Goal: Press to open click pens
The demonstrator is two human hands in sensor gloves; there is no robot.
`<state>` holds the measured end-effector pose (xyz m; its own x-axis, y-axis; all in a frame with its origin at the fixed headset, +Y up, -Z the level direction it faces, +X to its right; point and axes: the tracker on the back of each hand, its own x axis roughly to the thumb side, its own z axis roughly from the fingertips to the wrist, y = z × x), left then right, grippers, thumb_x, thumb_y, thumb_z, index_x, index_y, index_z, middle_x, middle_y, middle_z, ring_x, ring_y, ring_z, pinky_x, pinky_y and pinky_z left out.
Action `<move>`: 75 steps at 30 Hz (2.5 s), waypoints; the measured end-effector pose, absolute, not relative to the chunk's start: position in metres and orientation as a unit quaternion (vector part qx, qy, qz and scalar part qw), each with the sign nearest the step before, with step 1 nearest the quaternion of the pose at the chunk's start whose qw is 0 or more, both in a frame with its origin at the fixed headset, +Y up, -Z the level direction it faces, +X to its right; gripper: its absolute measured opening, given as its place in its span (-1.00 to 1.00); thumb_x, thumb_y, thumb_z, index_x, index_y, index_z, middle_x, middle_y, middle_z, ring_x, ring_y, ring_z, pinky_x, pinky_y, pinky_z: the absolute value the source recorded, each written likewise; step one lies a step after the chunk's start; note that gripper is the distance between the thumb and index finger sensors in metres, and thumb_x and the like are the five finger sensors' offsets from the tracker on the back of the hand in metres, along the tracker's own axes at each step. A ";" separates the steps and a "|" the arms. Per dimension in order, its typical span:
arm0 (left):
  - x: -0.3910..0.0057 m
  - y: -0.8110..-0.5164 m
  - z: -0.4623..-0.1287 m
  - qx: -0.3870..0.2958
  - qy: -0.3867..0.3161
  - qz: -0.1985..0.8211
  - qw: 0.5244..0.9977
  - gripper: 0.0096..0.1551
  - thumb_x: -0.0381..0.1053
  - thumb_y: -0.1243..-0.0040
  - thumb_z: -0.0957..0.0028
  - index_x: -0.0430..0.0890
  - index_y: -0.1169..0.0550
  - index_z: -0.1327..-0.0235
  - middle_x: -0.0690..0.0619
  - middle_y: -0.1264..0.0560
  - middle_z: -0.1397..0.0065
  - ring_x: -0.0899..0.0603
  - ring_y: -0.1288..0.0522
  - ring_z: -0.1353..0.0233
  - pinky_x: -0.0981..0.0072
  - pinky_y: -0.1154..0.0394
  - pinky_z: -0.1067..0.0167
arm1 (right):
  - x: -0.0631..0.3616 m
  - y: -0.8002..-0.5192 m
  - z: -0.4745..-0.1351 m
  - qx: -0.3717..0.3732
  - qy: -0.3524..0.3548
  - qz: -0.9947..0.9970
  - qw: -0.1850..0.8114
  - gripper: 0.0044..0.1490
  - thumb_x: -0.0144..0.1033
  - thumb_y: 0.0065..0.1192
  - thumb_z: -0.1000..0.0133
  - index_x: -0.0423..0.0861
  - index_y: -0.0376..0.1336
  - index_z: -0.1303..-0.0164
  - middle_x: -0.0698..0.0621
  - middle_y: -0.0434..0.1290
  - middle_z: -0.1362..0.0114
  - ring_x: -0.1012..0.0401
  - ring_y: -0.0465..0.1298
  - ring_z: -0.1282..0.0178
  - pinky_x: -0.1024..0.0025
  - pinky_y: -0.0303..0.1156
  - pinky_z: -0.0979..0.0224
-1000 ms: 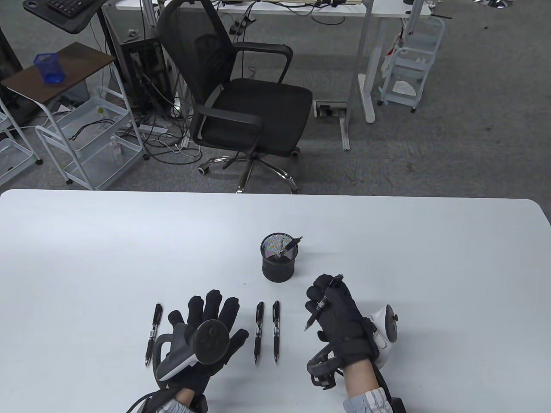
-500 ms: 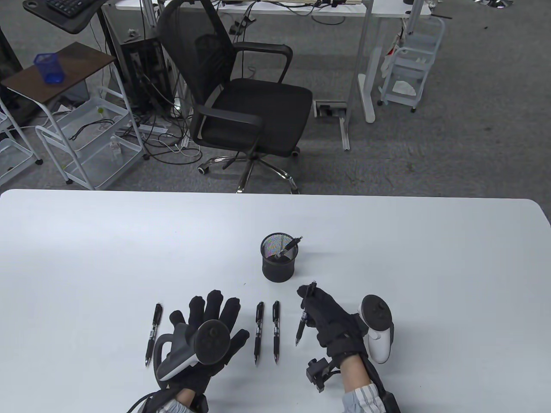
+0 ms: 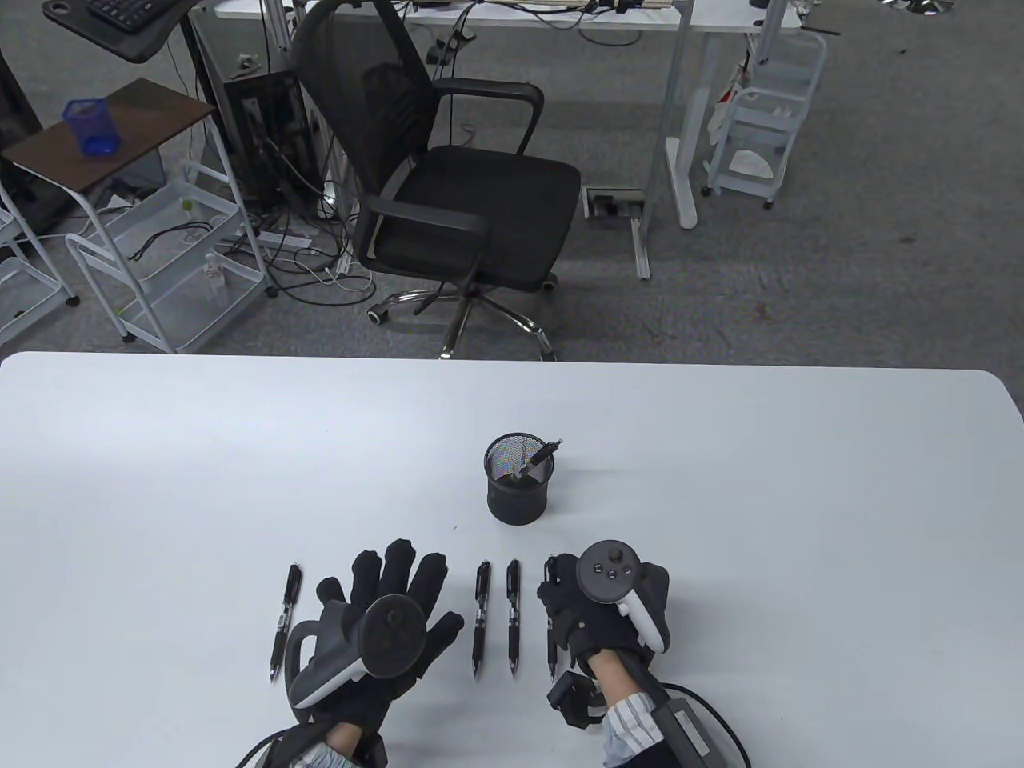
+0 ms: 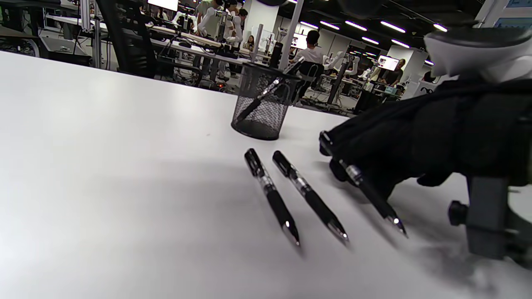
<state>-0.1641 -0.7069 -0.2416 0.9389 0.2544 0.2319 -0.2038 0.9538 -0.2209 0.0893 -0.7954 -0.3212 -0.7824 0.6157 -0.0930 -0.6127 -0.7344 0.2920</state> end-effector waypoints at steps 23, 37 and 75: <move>-0.164 -0.706 -0.241 -0.099 -0.132 0.119 0.979 -0.18 0.33 0.22 -0.50 0.00 0.01 -0.91 -0.31 0.20 -0.89 -0.65 0.15 -0.73 -0.74 0.23 -0.38 | 0.066 -0.801 -0.333 -0.026 0.184 0.963 0.197 -0.20 -0.39 0.23 -0.36 -0.46 0.06 -0.70 -0.32 0.39 -0.32 0.08 0.55 -0.02 0.23 0.55 -0.16; -0.164 -0.705 -0.240 -0.100 -0.133 0.119 0.979 -0.18 0.33 0.23 -0.51 0.00 0.01 -0.91 -0.31 0.20 -0.89 -0.65 0.15 -0.73 -0.74 0.23 -0.38 | 0.059 -0.801 -0.331 -0.032 0.191 0.967 0.163 -0.19 -0.37 0.20 -0.38 -0.46 0.01 -0.70 -0.28 0.36 -0.31 0.10 0.51 -0.02 0.21 0.52 -0.17; -0.163 -0.704 -0.239 -0.096 -0.133 0.123 0.979 -0.17 0.34 0.23 -0.51 -0.01 0.01 -0.91 -0.32 0.19 -0.89 -0.65 0.14 -0.73 -0.75 0.22 -0.38 | 0.094 -0.760 -0.366 -0.057 0.236 0.891 0.383 0.10 -0.19 0.09 -0.42 -0.61 -0.33 -0.70 -0.65 -0.22 -0.66 -0.47 0.02 -0.59 -0.50 -0.02 -0.54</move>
